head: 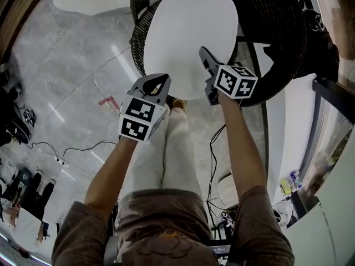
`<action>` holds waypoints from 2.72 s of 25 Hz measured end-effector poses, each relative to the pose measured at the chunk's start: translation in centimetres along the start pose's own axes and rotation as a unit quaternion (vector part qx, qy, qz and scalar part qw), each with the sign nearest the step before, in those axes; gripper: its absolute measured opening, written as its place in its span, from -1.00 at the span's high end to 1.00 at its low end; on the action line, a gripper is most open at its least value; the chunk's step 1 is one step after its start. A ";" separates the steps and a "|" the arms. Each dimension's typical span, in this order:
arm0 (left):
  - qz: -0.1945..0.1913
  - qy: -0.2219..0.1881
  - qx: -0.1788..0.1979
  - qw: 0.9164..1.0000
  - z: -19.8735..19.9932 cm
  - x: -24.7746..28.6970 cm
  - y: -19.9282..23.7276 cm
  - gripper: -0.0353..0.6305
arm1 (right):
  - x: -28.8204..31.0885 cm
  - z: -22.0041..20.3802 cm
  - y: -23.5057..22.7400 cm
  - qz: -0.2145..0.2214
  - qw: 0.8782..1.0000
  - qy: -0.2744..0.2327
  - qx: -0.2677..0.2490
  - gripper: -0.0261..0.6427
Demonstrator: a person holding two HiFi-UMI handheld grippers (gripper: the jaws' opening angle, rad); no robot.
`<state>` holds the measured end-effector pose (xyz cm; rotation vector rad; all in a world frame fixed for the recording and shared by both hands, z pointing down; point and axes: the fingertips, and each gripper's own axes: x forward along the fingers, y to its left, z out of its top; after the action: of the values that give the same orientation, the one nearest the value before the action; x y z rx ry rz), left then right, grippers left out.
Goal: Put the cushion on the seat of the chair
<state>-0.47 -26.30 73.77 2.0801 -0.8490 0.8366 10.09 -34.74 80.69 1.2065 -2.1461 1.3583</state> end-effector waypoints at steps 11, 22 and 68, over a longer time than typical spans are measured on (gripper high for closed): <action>-0.002 0.003 -0.003 1.000 -0.1 0.0 -0.1 0.88 | 0.3 0.0 -3.2 -0.089 0.995 0.010 -0.036 0.14; -0.010 0.002 -0.007 1.000 -0.6 0.1 -1.6 0.88 | -1.6 -2.1 -5.6 -0.166 0.982 0.045 -0.083 -0.12; -0.009 -0.094 0.034 0.995 11.2 -21.5 -14.0 0.88 | -25.9 4.1 21.3 0.032 0.993 -0.041 -0.106 0.86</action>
<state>1.28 -21.67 46.20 2.2493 -0.9103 0.6769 9.09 -21.83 49.48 1.1363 -2.3369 1.0878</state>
